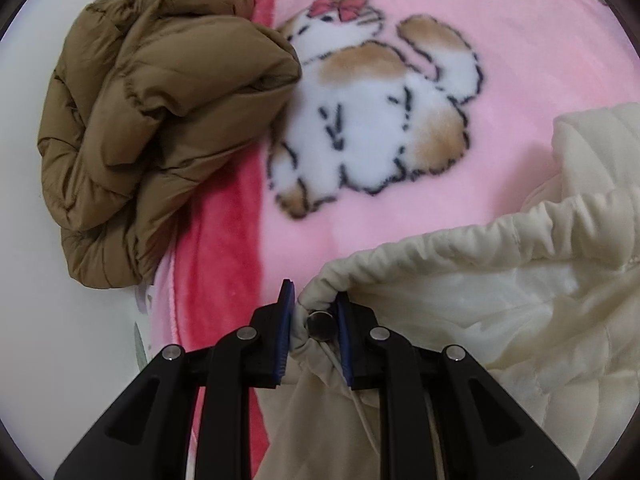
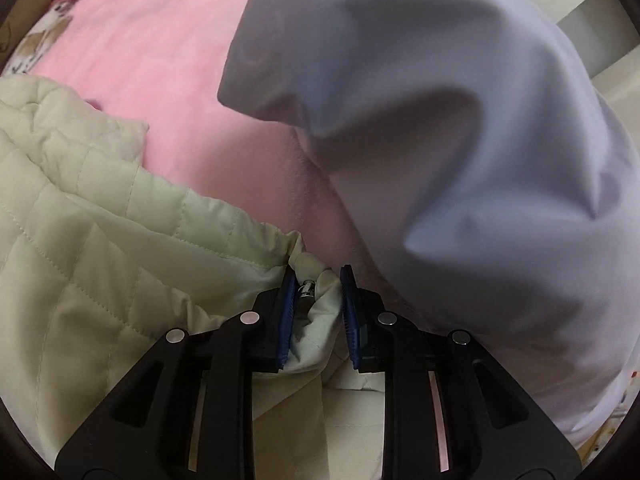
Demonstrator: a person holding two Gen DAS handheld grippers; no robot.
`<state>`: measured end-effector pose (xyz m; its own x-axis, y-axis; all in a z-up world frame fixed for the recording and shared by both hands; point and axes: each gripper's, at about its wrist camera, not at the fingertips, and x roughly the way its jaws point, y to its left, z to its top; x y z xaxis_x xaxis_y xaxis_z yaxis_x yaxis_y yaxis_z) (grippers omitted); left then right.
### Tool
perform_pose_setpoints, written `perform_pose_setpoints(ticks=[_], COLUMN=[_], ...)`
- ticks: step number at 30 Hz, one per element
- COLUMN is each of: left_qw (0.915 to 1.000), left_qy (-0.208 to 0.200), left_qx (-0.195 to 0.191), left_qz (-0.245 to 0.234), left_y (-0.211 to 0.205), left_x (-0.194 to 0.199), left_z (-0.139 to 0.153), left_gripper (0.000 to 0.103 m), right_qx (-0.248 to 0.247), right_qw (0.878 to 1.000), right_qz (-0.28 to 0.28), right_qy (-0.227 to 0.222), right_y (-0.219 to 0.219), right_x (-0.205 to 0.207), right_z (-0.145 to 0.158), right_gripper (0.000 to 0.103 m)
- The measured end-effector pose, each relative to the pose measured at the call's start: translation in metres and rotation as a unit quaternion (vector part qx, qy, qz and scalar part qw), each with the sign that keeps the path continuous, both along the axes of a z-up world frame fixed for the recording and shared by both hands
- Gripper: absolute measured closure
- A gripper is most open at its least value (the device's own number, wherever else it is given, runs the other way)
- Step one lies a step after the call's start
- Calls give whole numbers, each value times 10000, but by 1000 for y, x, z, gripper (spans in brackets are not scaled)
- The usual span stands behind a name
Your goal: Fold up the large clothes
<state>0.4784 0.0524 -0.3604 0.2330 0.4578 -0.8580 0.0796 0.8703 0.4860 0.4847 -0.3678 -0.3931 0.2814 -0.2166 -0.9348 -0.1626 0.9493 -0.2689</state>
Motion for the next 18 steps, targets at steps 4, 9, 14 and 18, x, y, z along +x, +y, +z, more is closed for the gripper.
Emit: perform_pose_setpoints(ticks=[4,9,14,18], left_qw=[10000,9998,9999,9998], left_qy=[31,-25,-67,-186], left_qx=[88,140,91,-40], left_qz=[-34,-122,-95,-97], left_y=[-3,-7,-7,-2], left_x=[0,0,-1,-3], left_z=[3,5,6,11], left_gripper=[83,83,83,83], right_qx=[99,1184,2817,3558], right_qw=[9997,9893,9498,9155], right_qz=[-195,-510,490,1589], right_qy=[-61,-680,-1268,-1004], right_y=[-2,-15,11,78], right_x=[-3,-25,-57,-76], right_z=[24,93,160,166], right_gripper=[76,57,53,50])
